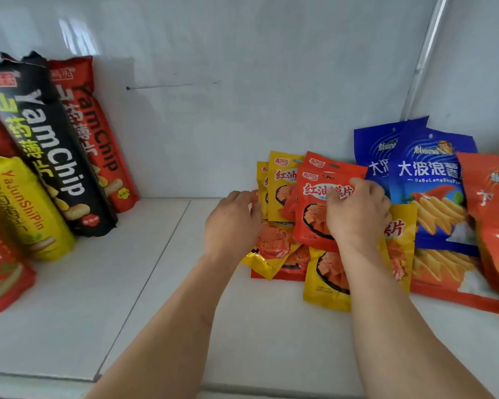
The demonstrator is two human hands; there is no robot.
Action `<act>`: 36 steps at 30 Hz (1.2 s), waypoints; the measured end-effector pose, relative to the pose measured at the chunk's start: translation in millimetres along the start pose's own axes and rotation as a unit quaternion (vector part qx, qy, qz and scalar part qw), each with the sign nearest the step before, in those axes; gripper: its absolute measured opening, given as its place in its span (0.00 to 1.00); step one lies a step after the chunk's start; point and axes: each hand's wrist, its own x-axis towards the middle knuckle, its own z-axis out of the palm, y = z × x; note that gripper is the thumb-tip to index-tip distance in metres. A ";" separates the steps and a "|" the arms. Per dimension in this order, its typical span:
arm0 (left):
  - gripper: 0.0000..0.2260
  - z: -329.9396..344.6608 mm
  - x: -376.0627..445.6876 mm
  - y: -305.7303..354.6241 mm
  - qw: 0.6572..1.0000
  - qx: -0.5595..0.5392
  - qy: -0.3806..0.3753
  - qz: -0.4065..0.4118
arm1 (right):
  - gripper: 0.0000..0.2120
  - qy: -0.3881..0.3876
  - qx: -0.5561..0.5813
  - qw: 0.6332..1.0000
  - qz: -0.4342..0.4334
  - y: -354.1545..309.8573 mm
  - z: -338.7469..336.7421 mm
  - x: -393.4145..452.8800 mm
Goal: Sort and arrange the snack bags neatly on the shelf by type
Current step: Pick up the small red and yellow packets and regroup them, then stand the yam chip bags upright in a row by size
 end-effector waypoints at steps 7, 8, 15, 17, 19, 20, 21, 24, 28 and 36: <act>0.14 -20.5 -18.5 -34.0 0.999 0.046 0.010 0.019 | 0.18 0.026 0.009 0.995 -0.093 -30.5 -12.2 -30.6; 0.14 -24.4 -21.2 -40.4 0.999 0.049 0.010 0.020 | 0.17 0.019 0.015 0.993 -0.115 -38.4 -12.0 -38.3; 0.14 -68.5 -44.9 -106.8 0.999 0.041 0.017 0.003 | 0.11 -0.086 0.034 0.975 -0.203 -98.0 17.9 -116.7; 0.13 -86.5 -54.0 -130.6 0.999 0.039 0.025 -0.002 | 0.13 -0.121 0.041 0.969 -0.210 -116.7 28.0 -145.1; 0.13 -106.5 -63.7 -155.4 0.999 0.035 0.034 -0.006 | 0.13 -0.151 0.045 0.964 -0.215 -137.7 36.3 -173.4; 0.13 -116.7 -68.6 -168.1 0.999 0.031 0.039 -0.008 | 0.13 -0.162 0.047 0.961 -0.218 -148.6 40.2 -187.6; 0.12 -126.7 -73.4 -181.1 0.999 0.028 0.045 -0.006 | 0.13 -0.173 0.052 0.959 -0.220 -159.6 43.9 -201.5; 0.11 -154.8 -87.6 -217.3 0.997 0.023 0.072 0.013 | 0.14 -0.206 0.086 0.952 -0.211 -190.5 55.2 -239.4; 0.09 -187.4 -105.1 -259.1 0.993 0.024 0.114 0.022 | 0.15 -0.257 0.168 0.934 -0.181 -226.7 67.1 -282.2; 0.11 -232.8 -120.2 -319.8 0.973 -0.051 0.227 0.004 | 0.12 -0.316 0.302 0.886 -0.155 -279.4 82.5 -336.9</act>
